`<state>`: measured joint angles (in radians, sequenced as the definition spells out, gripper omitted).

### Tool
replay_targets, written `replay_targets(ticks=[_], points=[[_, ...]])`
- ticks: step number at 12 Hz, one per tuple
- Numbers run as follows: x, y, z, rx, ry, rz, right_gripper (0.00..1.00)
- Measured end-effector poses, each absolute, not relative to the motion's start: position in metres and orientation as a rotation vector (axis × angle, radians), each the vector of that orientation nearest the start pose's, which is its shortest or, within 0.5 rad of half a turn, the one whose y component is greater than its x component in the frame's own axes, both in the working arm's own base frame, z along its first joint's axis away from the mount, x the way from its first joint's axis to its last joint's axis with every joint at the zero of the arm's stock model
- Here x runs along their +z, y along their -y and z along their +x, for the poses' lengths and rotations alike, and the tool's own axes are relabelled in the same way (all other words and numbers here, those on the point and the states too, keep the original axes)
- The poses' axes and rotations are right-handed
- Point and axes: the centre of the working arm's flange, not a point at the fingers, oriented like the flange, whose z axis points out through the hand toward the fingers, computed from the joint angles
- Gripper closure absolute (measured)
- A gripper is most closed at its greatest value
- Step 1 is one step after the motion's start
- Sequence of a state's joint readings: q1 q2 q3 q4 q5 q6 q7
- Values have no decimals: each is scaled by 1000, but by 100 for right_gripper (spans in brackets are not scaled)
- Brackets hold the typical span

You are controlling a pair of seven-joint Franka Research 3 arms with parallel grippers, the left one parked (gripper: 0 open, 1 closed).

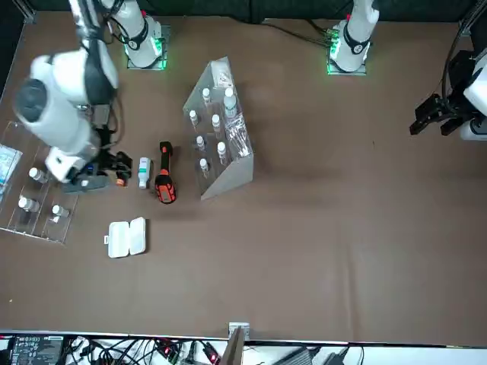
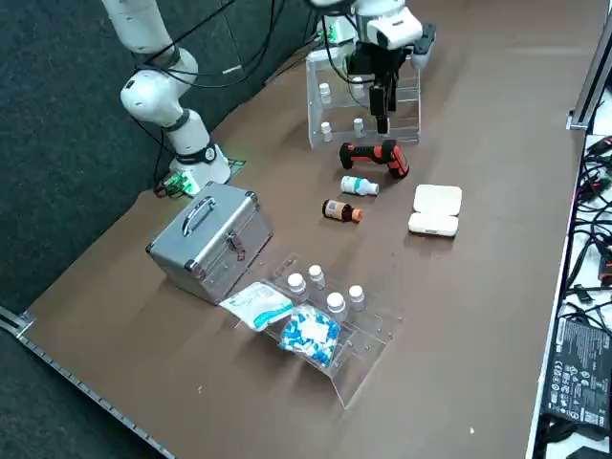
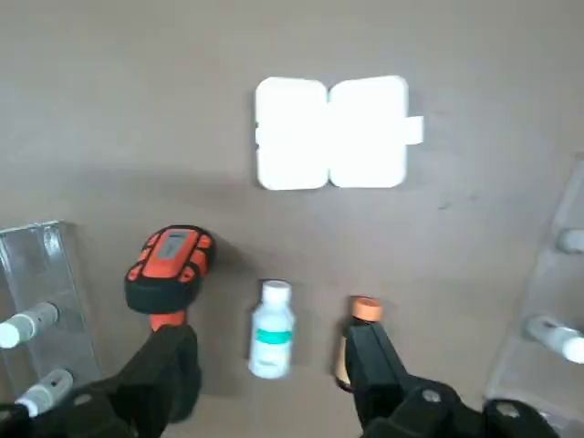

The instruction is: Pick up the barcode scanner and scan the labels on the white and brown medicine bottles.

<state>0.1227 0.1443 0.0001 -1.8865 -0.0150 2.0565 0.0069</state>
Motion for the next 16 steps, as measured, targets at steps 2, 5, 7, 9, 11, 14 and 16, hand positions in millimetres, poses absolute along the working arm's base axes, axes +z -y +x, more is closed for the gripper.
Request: replay_targets(ticks=[2,5,7,9,11,14,16], points=[[469,-59,596,0,173,-3151,0],[521,-50,595,53,127,-3141,0],[546,-41,596,37,90,-3118,0],[561,-27,595,53,52,-3110,0],[571,-15,593,69,29,-3108,0],[583,-14,586,70,26,-3111,0],[602,-6,568,51,10,-3121,0]])
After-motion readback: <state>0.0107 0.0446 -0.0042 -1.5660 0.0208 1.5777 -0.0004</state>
